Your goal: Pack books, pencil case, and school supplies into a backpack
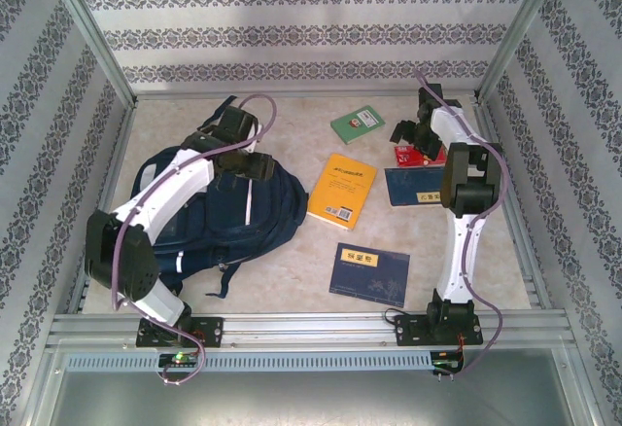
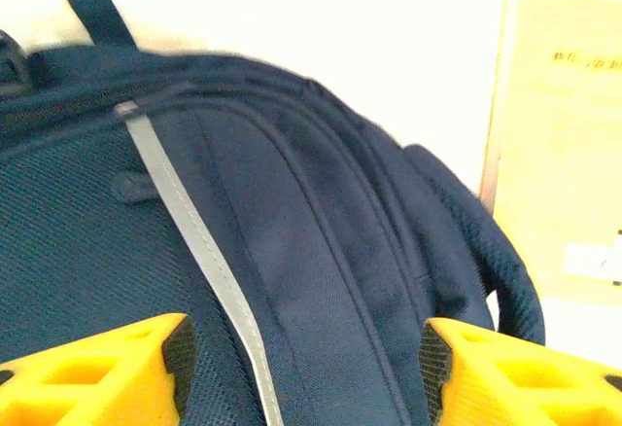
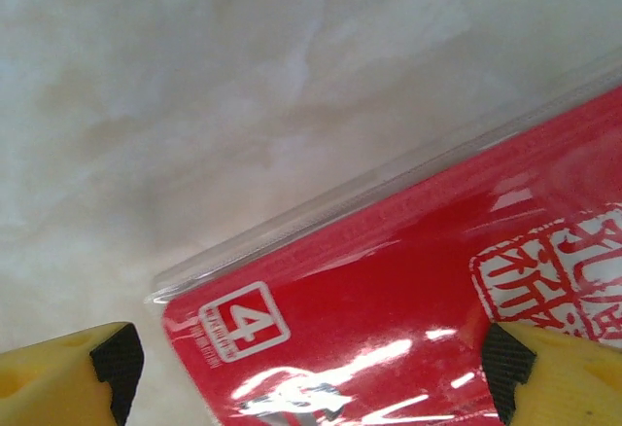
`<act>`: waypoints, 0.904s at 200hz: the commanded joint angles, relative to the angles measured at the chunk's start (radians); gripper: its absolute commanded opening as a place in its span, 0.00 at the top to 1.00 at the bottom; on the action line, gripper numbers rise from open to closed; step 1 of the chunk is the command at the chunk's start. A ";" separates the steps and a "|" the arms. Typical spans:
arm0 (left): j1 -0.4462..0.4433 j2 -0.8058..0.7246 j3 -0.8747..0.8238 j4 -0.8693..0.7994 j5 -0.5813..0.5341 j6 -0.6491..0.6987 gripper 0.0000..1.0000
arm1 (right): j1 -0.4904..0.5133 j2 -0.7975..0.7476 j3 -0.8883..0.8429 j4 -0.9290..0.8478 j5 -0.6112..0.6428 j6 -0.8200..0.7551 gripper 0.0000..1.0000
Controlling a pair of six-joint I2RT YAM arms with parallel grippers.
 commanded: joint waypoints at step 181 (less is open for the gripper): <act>-0.064 0.645 0.665 0.136 0.323 -0.260 0.45 | 0.026 -0.254 -0.320 0.345 -0.424 0.208 0.12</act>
